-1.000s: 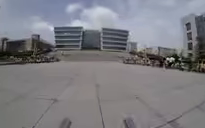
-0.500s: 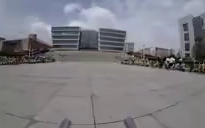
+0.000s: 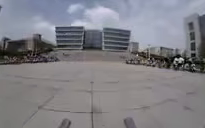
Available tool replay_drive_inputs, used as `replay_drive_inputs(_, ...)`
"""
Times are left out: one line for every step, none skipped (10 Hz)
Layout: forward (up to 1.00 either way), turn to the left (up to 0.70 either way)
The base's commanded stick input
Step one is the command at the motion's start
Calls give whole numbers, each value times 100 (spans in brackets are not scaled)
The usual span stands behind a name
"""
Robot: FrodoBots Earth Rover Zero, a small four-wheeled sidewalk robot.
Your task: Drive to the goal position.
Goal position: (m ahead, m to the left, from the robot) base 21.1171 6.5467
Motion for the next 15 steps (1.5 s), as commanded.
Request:
replay_drive_inputs(100,-39)
replay_drive_inputs(100,-31)
replay_drive_inputs(100,-2)
replay_drive_inputs(100,0)
replay_drive_inputs(100,0)
replay_drive_inputs(68,0)
replay_drive_inputs(18,0)
replay_drive_inputs(0,0)
replay_drive_inputs(0,0)
replay_drive_inputs(0,0)
replay_drive_inputs(0,0)
replay_drive_inputs(0,0)
replay_drive_inputs(0,0)
replay_drive_inputs(0,0)
replay_drive_inputs(0,0)
